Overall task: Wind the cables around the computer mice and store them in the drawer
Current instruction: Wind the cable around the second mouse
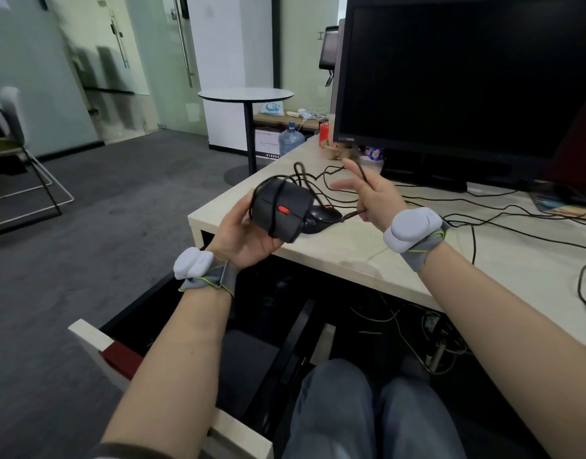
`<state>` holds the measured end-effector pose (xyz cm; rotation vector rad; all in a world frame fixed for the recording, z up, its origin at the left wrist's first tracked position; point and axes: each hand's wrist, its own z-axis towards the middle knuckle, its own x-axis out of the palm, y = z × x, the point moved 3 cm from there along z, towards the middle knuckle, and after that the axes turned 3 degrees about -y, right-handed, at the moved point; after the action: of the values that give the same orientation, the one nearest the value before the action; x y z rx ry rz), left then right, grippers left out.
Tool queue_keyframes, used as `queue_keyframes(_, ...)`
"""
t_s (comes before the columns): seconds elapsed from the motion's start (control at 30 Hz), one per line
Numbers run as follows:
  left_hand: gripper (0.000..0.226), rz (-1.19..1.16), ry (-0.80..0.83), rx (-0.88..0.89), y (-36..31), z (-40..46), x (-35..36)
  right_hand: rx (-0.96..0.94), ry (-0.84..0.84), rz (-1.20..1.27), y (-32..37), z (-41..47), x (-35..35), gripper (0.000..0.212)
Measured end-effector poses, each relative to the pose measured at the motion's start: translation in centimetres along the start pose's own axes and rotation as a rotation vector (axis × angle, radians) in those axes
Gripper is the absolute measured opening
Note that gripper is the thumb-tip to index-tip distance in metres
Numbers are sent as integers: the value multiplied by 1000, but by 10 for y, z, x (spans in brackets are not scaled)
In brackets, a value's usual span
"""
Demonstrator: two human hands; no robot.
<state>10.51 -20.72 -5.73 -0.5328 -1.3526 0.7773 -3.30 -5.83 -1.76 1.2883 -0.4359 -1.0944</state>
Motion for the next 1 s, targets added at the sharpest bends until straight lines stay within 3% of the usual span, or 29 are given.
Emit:
queue_keyframes(0.1, 59, -215, 40, 52, -4, 2, 0, 56, 145, -55, -8, -2, 10, 36)
queue_keyframes(0.23, 46, -515, 171, 120, -12, 2, 1, 40, 180, -76, -16, -5, 16, 35)
queue_keyframes(0.37, 38, -534, 17, 271, -18, 7, -10, 37, 192, -109, -21, -8, 20, 32)
queue_keyframes(0.47, 49, -575, -117, 374, -25, 8, -23, 91, 288, -237, -29, -14, 19, 30)
queue_keyframes(0.53, 43, -562, -223, 432, -27, 9, -27, 71, 352, -358, -32, -20, 20, 29)
queue_keyframes(0.7, 37, -568, -392, 499, -21, 11, -31, 27, 187, -387, -33, -18, 16, 3)
queue_keyframes(0.8, 35, -581, -468, 530, -19, 10, -36, -74, 253, -386, -30, -22, 12, 12)
queue_keyframes(0.9, 21, -505, -568, 542, -15, 11, -39, -126, 371, -419, -25, -31, 18, 4)
queue_keyframes(1.0, 9, -388, -612, 561, -12, 13, -42, -206, 395, -508, -16, -37, 23, 12)
